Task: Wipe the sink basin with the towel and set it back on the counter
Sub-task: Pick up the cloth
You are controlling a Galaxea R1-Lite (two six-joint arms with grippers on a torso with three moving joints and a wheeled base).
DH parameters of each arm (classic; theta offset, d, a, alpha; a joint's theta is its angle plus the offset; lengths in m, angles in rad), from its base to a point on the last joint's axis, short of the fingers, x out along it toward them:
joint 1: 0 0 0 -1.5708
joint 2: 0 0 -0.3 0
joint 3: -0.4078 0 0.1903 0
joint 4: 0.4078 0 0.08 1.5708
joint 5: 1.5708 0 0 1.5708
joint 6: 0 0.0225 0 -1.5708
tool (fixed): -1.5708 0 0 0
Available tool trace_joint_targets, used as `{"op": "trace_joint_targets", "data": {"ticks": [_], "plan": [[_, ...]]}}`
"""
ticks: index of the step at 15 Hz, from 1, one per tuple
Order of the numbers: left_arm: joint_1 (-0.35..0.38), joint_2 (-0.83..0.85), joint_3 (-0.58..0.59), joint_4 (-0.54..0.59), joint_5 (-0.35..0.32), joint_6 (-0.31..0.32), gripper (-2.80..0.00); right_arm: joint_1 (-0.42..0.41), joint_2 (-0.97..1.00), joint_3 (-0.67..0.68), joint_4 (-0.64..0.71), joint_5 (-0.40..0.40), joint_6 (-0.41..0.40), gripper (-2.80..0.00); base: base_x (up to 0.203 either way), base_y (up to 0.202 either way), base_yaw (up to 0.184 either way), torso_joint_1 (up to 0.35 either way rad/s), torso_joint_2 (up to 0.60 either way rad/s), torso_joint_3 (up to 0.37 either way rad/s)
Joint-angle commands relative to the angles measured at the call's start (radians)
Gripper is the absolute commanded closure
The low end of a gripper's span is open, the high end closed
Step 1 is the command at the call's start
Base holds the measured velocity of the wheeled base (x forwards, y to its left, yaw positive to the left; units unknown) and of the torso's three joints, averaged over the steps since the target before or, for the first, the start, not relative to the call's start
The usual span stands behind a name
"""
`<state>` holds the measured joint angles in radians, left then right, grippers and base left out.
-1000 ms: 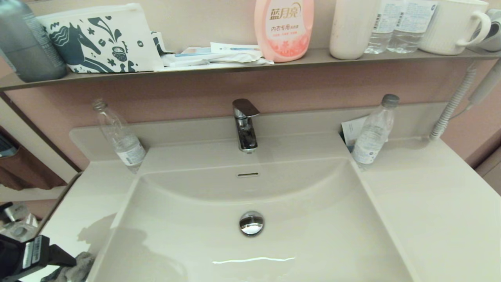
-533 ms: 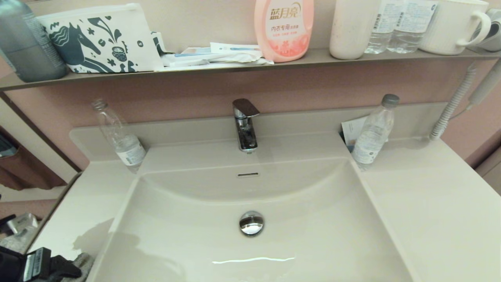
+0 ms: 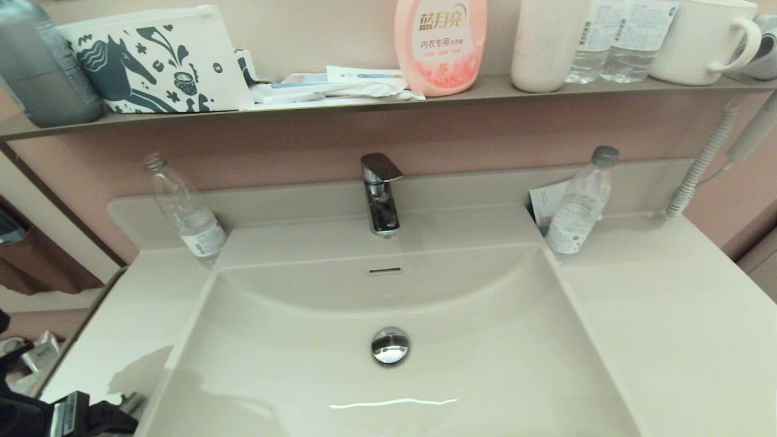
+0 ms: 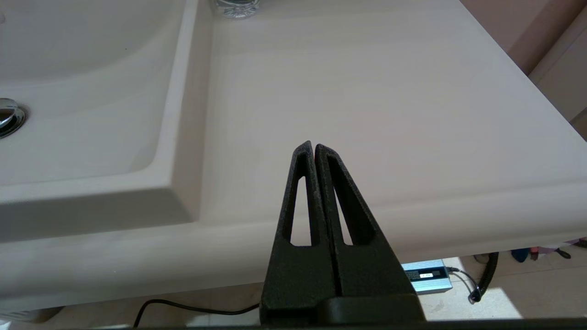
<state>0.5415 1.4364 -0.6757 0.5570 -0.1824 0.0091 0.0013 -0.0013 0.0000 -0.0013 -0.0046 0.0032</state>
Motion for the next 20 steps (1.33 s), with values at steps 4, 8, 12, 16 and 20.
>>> {"op": "trace_joint_targets", "data": {"ticks": [4,8,12,16,20], "plan": [[0.017,0.025,0.002,-0.016,-0.011,0.002,0.00,0.000,0.001,0.000,0.000,0.000,0.000,0.00,0.000,0.000,0.000,0.000,0.00,0.000],[0.017,0.023,0.001,-0.020,-0.009,0.002,0.00,0.000,0.001,0.000,0.000,0.000,0.000,0.00,0.000,0.000,0.000,0.000,0.00,0.000],[0.017,0.016,-0.036,-0.018,0.001,0.004,0.00,0.000,0.001,0.000,0.000,0.000,0.000,0.00,0.000,0.000,0.000,0.000,0.00,0.000],[0.026,-0.008,-0.221,0.076,0.033,0.007,0.00,0.000,0.001,0.000,0.000,0.000,0.001,0.00,0.000,0.000,0.000,0.000,0.00,0.000],[0.021,-0.102,-0.423,0.327,0.032,0.007,0.00,0.000,0.001,0.000,0.000,0.000,0.000,0.00,0.000,0.000,0.000,0.000,0.00,0.000]]}}
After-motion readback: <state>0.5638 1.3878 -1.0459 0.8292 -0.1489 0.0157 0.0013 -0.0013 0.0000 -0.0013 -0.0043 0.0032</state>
